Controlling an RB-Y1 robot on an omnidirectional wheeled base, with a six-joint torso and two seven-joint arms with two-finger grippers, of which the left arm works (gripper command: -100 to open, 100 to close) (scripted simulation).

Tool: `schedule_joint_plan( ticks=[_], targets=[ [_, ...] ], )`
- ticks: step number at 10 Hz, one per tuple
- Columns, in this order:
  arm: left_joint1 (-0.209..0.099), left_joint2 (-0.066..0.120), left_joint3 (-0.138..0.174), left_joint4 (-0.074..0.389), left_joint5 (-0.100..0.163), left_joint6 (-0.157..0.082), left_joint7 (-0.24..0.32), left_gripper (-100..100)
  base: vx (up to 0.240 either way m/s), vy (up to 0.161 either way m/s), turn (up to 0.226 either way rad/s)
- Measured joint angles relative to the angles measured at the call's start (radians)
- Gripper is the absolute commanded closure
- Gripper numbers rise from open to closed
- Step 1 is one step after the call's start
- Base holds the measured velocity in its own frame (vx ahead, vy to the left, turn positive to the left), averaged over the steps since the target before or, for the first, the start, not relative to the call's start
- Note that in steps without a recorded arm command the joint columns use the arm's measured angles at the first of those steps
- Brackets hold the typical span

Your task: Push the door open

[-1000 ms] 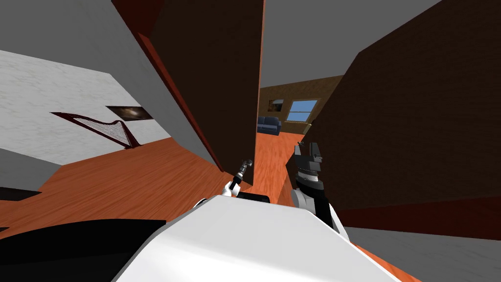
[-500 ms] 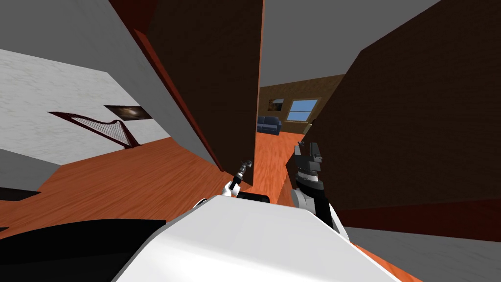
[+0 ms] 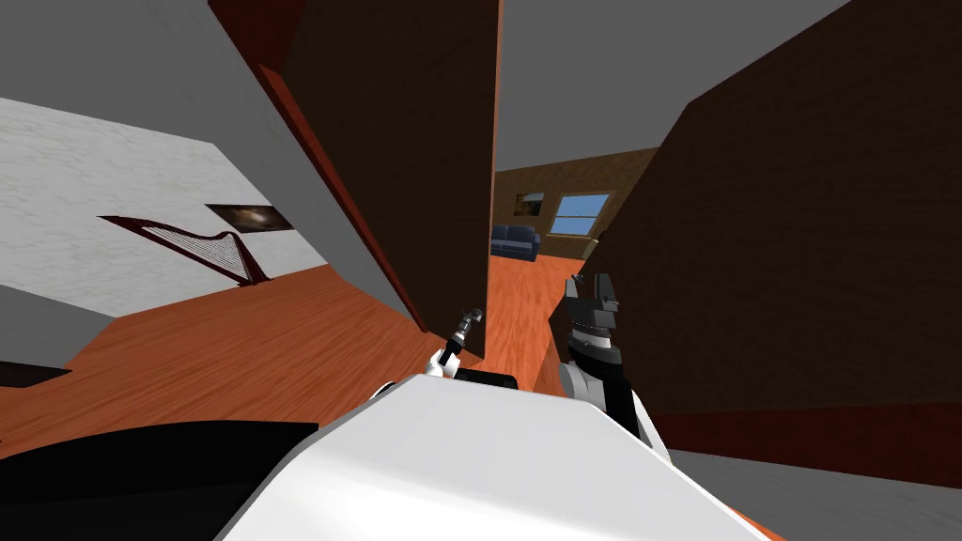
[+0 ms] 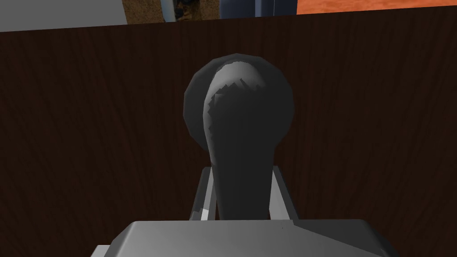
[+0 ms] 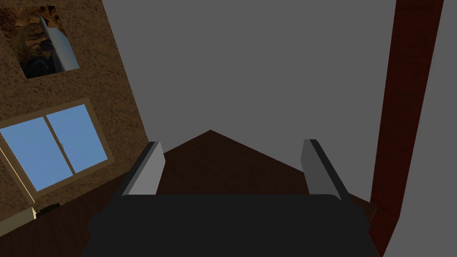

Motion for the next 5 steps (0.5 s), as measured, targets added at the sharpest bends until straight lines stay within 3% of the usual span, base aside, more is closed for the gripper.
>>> schedule_joint_plan(
  ticks=[2,3,5],
  targets=[
    [0.018,0.007,0.012,-0.038,0.006,0.015,-0.008,100,0.149,-0.099,0.034],
    [0.003,0.009,0.020,-0.021,0.010,0.010,-0.009,100,0.180,-0.081,0.048],
    [0.001,0.017,0.041,-0.011,0.021,0.004,-0.015,100,0.187,-0.110,0.065]
  ],
)
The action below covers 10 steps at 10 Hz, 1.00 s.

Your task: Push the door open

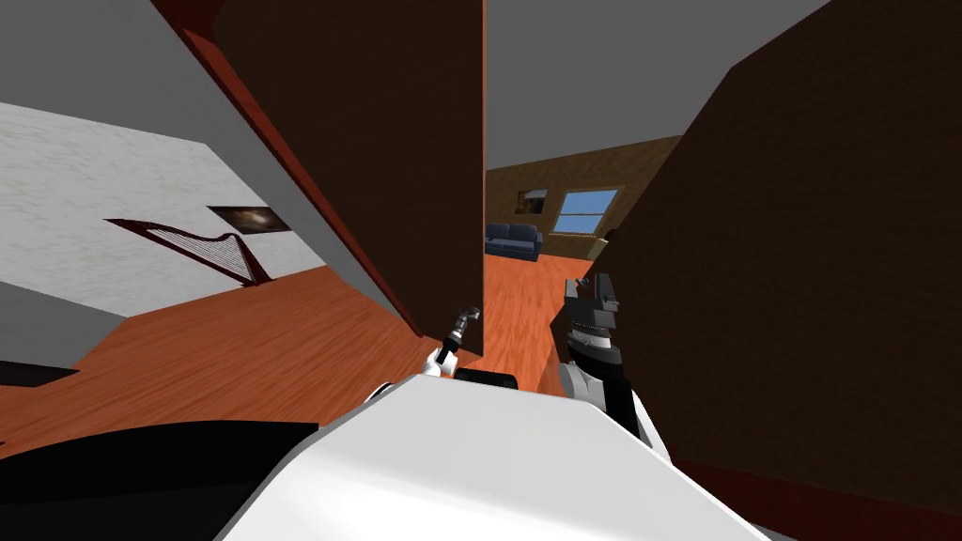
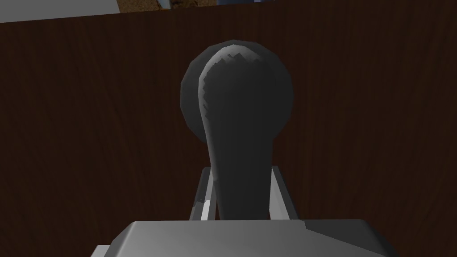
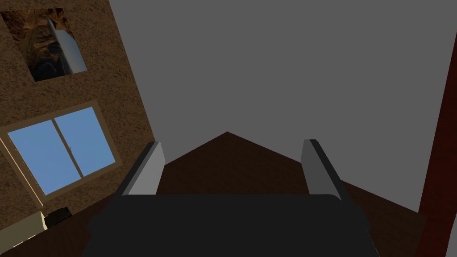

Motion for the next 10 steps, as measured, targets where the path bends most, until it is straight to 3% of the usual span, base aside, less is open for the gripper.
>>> schedule_joint_plan(
  ticks=[3,4,5,6,7,8,9,10],
  targets=[
    [-0.012,0.003,0.038,0.024,0.018,-0.013,-0.018,100,0.158,-0.122,0.056],
    [0.005,0.007,0.048,-0.014,0.023,0.013,-0.022,100,0.134,-0.076,0.052],
    [-0.017,0.006,0.060,0.025,0.029,-0.004,-0.027,100,0.145,-0.119,0.060],
    [-0.019,0.009,0.074,0.022,0.037,0.000,-0.030,100,0.169,-0.141,0.072],
    [-0.034,0.013,0.087,0.051,0.044,-0.012,-0.032,100,0.108,-0.072,0.033],
    [-0.031,0.014,0.094,0.048,0.047,-0.016,-0.035,100,0.042,-0.010,0.004],
    [-0.017,0.013,0.095,0.015,0.047,-0.002,-0.038,100,0.110,-0.083,0.062],
    [-0.018,0.011,0.105,0.019,0.052,0.002,-0.042,100,0.148,-0.152,0.121]
  ],
)
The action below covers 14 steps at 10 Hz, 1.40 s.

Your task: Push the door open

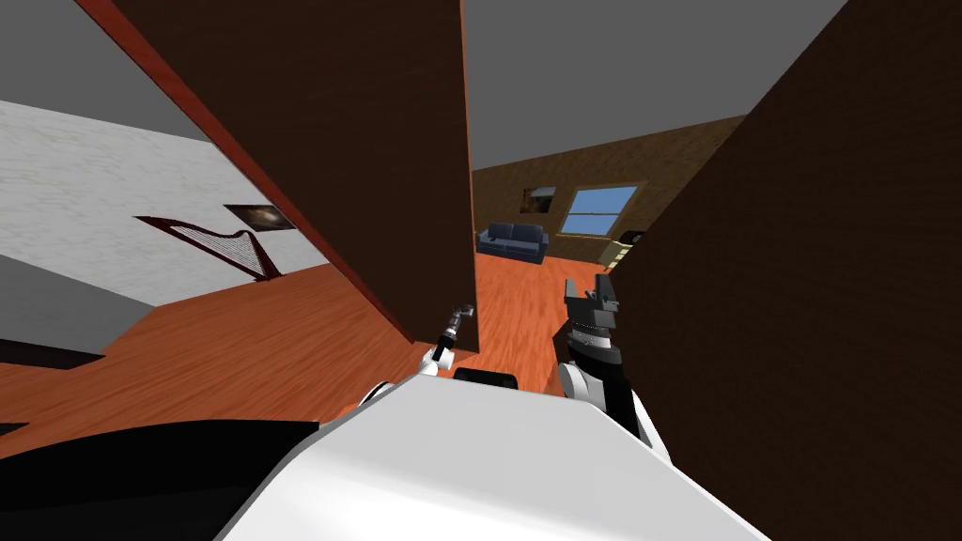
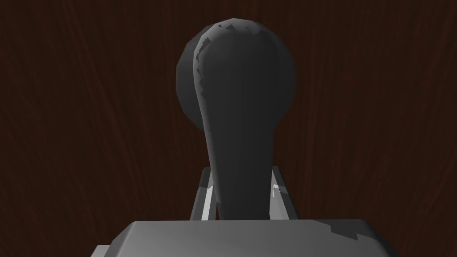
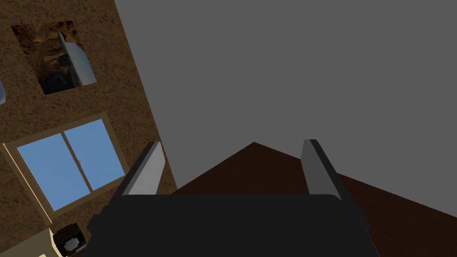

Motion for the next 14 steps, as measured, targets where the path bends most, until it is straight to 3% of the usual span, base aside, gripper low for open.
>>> schedule_joint_plan(
  ticks=[2,5,6,10,14],
  targets=[
    [-0.017,-0.003,0.029,0.042,0.014,-0.020,-0.015,100,0.079,-0.060,0.015],
    [0.012,-0.003,0.046,-0.014,0.023,0.014,-0.018,100,0.145,-0.097,0.058],
    [0.005,-0.002,0.059,-0.007,0.029,0.016,-0.022,100,0.181,-0.149,0.084],
    [-0.002,-0.006,0.109,0.005,0.053,0.004,-0.041,100,0.159,-0.090,0.056],
    [-0.011,-0.005,0.134,0.024,0.066,-0.003,-0.048,100,0.123,-0.044,0.041]
  ],
)
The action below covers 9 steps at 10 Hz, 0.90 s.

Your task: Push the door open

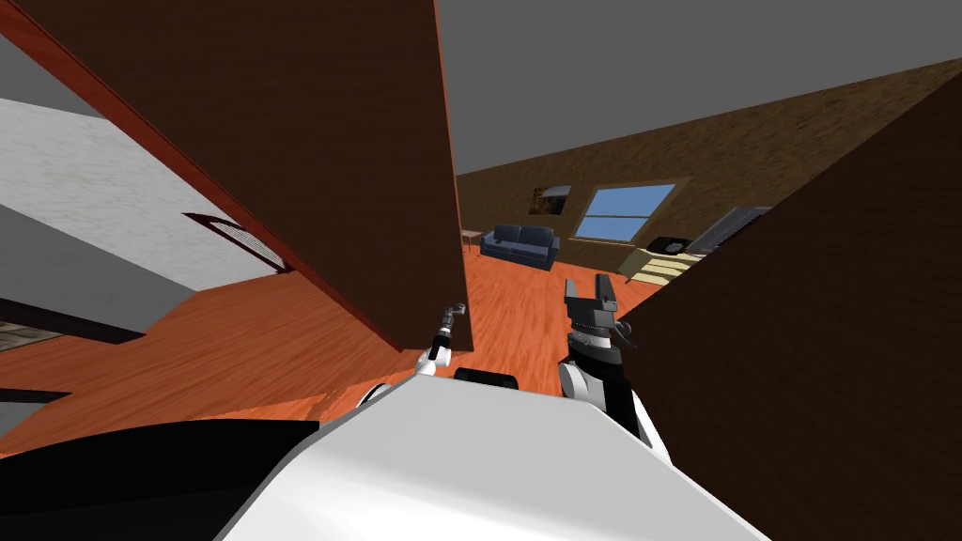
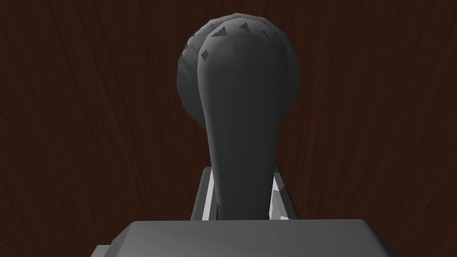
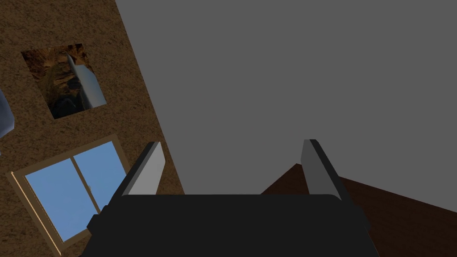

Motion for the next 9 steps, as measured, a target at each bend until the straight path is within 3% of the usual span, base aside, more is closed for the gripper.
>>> schedule_joint_plan(
  ticks=[2,3,7,9],
  targets=[
    [0.002,0.006,0.014,0.005,0.009,0.001,-0.005,100,0.165,-0.088,0.051],
    [-0.008,0.009,0.025,0.025,0.015,-0.010,-0.010,100,0.131,-0.048,0.024],
    [0.010,0.016,0.055,-0.008,0.032,0.003,-0.022,100,0.165,-0.077,0.050],
    [0.003,0.021,0.077,0.010,0.046,-0.004,-0.028,100,0.189,-0.079,0.059]
  ],
)
